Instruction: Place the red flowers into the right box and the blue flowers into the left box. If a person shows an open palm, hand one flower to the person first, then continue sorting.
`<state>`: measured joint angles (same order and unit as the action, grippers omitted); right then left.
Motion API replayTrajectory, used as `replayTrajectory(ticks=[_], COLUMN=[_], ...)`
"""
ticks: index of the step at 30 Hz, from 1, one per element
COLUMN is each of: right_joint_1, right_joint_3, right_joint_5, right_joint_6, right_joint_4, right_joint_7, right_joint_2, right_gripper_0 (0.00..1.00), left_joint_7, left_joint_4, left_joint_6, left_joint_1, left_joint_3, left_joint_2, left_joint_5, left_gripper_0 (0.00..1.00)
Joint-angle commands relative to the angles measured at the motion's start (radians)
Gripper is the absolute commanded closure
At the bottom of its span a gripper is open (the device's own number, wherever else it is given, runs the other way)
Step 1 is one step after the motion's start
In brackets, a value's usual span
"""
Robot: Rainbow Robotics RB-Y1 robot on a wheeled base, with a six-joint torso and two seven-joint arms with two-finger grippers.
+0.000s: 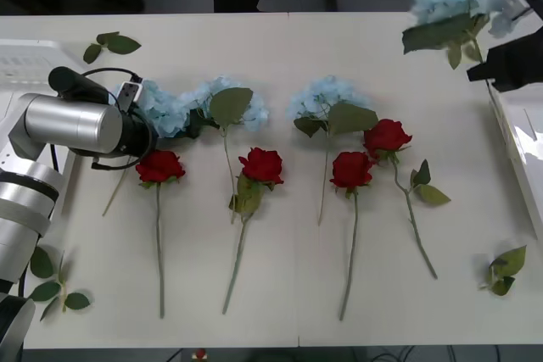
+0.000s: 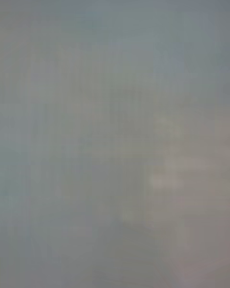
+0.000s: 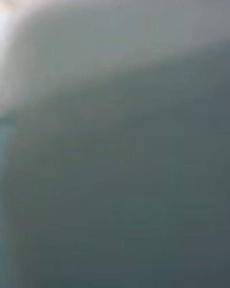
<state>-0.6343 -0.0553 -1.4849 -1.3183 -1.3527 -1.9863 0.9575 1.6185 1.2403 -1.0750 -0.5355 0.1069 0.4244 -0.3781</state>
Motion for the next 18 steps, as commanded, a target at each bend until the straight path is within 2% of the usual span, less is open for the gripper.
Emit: replayTrajectory(ticks=[1,11,18], right_joint_1=[-0.002,-0.001,-0.001], right_joint_3=[0.035,0.063,0.063], right_joint_5=[-0.164,-0.499,-0.586], right_joint_6=[-0.044,-0.072,-0.016], right_joint_4=[-0.023,-0.102,-0.200], right_joint_7=[-0.045,-0.055,-0.040], right_joint_2=[-0.039,-0.115,-0.163], right_gripper_0=[1.00,1.00,1.00], left_joint_7=[0.047,0.046,0.053], left_joint_4=[0.068,0.327,0.393], left_joint_6=[-0.056,-0.411,-0.514], left_joint_1=[-0.001,-0.060,-0.072], left_joint_3=[-0.050,-0.168,-0.266], left_joint_2=[0.028,0.152,0.208], left_joint_5=[-0.019,-0.082,-0.186], left_gripper_0=[1.00,1.00,1.00])
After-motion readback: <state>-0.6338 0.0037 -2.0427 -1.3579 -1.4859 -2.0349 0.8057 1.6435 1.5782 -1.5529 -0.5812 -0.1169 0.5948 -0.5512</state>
